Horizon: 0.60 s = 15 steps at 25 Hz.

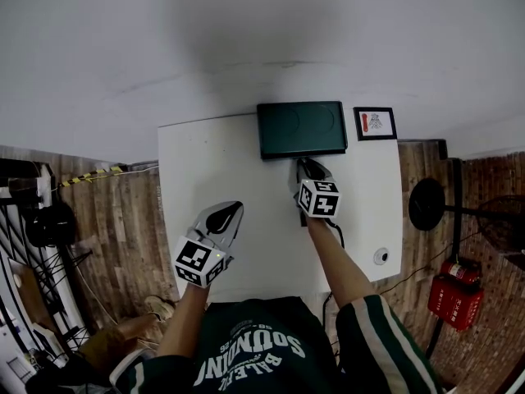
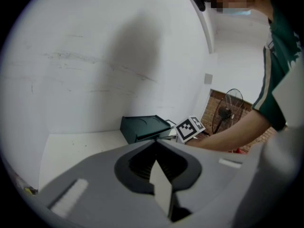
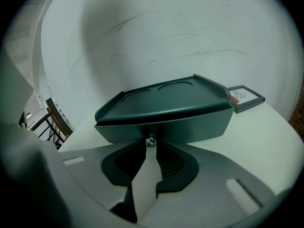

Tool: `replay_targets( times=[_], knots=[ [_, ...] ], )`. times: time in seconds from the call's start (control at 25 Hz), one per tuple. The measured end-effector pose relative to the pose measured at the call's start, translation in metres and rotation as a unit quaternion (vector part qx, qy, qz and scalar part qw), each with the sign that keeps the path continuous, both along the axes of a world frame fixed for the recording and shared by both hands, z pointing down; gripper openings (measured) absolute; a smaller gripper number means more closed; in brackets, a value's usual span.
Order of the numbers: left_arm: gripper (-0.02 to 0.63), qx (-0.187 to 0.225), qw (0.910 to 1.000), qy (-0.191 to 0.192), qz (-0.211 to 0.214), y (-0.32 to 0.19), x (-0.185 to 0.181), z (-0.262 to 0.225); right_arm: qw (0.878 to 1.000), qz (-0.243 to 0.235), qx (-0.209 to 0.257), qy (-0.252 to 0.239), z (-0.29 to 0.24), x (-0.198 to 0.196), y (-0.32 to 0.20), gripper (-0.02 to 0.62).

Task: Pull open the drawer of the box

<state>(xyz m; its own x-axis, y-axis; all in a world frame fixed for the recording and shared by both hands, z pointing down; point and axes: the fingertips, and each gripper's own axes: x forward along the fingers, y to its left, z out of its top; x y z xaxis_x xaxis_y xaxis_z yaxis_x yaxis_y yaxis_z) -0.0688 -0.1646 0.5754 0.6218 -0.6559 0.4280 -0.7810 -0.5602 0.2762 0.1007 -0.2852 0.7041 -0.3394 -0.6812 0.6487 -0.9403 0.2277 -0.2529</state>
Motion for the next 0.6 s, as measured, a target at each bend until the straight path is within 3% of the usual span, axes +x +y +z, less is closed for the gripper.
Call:
replay_targets(
  times=[0.6],
  knots=[
    [0.052, 0.0, 1.0, 0.002, 0.006, 0.019, -0.004, -0.001, 1.0, 0.0, -0.007, -0.003, 0.003, 0.006, 0.052, 0.069]
  ],
)
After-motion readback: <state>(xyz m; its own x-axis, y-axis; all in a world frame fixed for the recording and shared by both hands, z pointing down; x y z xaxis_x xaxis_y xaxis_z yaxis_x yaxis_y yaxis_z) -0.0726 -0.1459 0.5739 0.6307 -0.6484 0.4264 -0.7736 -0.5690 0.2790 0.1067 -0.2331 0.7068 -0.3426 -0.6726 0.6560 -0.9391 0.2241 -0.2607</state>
